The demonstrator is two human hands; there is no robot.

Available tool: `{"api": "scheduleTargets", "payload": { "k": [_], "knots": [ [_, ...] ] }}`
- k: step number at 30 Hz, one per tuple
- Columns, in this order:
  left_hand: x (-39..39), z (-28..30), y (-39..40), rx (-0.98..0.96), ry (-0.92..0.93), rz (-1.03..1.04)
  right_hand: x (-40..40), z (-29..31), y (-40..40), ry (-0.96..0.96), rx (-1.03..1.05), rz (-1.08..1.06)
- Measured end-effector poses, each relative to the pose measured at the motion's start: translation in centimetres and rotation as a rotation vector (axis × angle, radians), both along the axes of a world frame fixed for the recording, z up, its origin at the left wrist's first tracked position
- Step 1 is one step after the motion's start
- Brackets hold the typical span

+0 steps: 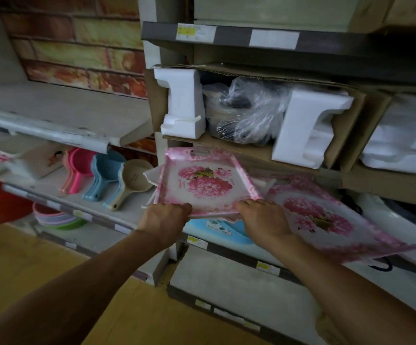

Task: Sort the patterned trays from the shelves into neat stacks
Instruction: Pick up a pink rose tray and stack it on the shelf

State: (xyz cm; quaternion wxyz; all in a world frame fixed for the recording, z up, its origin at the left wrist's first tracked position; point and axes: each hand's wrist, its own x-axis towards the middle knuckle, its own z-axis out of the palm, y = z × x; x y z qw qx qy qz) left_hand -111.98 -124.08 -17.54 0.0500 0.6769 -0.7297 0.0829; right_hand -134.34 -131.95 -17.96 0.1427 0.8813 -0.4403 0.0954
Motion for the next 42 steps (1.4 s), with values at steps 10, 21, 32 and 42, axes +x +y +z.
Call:
{"api": "scheduleTargets", "payload": {
  "k": [10, 21, 32, 42],
  "knots": [
    [3.1, 0.6, 7.4, -0.016, -0.07, 0.159, 4.3, 0.5, 5.0, -0.044, -0.065, 0.163],
    [7.2, 0.8, 18.7, -0.024, -0.026, 0.256, 9.4, 1.1, 14.3, -0.067, -0.098, 0.287],
    [12.8, 1.3, 31.2, -0.032, -0.054, 0.464, 17.5, 2.4, 23.5, -0.033, -0.021, 0.476],
    [18.4, 0.9, 36.3, -0.023, -0.043, 0.679, 27.1, 1.3, 24.9, -0.08, -0.035, 0.697]
  ]
}}
